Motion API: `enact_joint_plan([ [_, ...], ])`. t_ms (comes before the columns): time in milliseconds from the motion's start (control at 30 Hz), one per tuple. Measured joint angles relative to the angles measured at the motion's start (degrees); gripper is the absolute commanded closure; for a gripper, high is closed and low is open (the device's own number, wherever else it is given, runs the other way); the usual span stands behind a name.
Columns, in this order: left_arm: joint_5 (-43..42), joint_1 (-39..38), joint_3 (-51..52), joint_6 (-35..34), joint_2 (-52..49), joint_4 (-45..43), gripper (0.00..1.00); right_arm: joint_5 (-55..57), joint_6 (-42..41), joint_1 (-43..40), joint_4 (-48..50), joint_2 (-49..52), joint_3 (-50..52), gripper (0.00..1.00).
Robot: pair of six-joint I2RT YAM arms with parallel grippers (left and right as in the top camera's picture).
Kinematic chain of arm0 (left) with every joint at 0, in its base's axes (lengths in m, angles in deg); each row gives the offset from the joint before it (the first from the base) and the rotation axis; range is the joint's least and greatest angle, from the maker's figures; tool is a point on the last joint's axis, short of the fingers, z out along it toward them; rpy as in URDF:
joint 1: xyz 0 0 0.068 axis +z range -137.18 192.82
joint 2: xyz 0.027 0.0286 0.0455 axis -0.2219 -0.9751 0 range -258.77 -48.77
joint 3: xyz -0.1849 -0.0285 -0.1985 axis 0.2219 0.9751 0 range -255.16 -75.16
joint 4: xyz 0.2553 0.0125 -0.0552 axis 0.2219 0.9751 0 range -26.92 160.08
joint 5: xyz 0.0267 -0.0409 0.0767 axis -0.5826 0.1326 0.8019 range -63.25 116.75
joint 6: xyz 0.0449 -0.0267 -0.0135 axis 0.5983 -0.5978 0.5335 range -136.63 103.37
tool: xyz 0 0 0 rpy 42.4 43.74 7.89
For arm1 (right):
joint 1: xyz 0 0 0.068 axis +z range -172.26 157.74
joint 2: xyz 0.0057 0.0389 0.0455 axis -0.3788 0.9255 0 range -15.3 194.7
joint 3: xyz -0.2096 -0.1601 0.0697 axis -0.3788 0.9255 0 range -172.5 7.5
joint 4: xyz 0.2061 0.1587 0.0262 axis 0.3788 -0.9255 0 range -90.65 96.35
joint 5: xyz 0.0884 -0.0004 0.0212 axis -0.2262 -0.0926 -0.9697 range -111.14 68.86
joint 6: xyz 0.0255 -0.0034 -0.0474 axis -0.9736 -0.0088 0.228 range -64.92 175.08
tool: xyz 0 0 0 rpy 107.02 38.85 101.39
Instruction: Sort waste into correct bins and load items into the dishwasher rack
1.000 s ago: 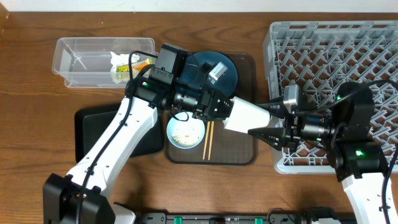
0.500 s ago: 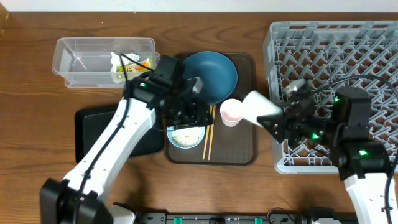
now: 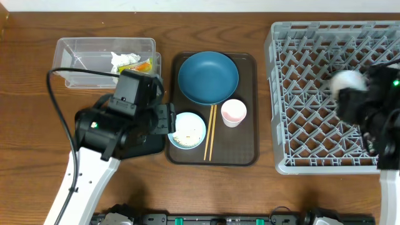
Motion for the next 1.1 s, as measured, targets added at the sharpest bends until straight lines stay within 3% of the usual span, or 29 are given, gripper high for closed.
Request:
enact_joint_plan([
  [67, 0.68, 0.00, 0.00, 0.11, 0.11, 0.13, 0.31, 3.61, -1.49, -2.29, -0.09, 1.75, -0.09, 0.97],
  [400, 1.60, 0.00, 0.00, 0.13, 0.07, 0.57, 0.30, 11.87, -9.07, -15.54, 0.66, 11.96, -0.44, 0.99],
  [700, 1.95, 0.00, 0.00, 0.13, 0.07, 0.63, 0.30, 11.39, -14.38, -25.49, 2.38, 22.18, -5.25, 0.99],
  [1100, 1.95, 0.00, 0.00, 0.13, -0.39, 1.84, 0.30, 7.02, -16.22, -30.18, 5.20, 32.26, -5.81, 0.99],
])
